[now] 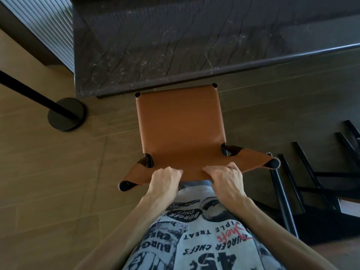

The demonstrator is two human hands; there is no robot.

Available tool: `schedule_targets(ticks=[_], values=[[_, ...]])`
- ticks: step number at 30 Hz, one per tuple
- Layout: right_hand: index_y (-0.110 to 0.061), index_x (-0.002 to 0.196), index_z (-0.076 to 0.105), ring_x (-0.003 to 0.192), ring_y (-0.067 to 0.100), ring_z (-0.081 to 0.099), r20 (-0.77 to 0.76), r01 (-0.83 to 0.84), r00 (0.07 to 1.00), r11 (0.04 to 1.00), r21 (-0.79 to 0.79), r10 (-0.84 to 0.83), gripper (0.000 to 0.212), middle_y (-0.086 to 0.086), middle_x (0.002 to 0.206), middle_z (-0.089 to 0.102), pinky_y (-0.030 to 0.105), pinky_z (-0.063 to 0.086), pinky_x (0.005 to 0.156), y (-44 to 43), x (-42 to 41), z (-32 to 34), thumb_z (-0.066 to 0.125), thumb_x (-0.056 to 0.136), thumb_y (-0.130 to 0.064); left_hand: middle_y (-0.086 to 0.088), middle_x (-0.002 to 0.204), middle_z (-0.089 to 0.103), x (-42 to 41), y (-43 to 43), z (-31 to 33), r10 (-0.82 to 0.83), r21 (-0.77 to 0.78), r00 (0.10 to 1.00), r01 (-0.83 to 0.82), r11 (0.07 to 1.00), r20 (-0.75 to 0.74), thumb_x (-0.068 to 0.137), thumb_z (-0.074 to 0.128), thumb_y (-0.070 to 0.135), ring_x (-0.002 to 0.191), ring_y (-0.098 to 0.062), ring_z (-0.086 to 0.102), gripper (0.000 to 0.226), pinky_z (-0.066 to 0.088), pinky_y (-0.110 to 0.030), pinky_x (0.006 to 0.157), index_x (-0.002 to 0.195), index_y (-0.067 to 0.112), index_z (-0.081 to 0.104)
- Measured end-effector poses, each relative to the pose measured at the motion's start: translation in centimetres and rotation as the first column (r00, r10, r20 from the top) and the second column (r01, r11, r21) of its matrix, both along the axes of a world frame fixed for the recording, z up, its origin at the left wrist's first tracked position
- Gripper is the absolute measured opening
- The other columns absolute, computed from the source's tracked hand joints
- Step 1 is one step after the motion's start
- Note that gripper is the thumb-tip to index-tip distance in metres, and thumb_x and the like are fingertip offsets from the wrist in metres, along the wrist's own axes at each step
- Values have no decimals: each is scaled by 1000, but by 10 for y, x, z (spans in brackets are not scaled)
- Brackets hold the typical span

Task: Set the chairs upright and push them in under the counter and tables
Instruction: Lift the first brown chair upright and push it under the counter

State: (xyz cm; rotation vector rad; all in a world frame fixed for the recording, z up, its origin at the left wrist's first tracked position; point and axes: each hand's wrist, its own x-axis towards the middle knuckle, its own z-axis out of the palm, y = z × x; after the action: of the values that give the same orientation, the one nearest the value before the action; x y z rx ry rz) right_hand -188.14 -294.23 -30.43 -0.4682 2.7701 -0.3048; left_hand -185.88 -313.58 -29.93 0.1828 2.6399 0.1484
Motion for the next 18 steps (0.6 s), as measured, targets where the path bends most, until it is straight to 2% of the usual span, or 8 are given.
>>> schedule_targets(ticks=[4,11,18], values=[[-28,109,69,87,10,66,12,-12,1000,1000,22,12,30,-11,99,73,25,27,77,0,1,0,55,88,-11,-2,100,72,3,-19,1,43,54,999,-42,998,-27,79,50,-5,87,-25,69,56,56,-36,72,122,30,63],[-26,110,70,88,11,68,36,-21,999,1000,3,20,39,-11,102,74,26,30,76,3,-2,1,66,78,-5,6,113,70,10,-15,4,23,35,995,-20,999,-93,82,53,-4,91,-19,69,51,57,-35,71,124,26,61],[-24,113,69,94,12,67,36,-23,999,1000,20,23,46,-9,105,73,29,32,80,2,-2,6,59,75,0,2,99,73,8,-13,11,17,-8,996,-18,1000,-89,77,60,-5,81,-23,70,52,54,-33,64,119,24,64]])
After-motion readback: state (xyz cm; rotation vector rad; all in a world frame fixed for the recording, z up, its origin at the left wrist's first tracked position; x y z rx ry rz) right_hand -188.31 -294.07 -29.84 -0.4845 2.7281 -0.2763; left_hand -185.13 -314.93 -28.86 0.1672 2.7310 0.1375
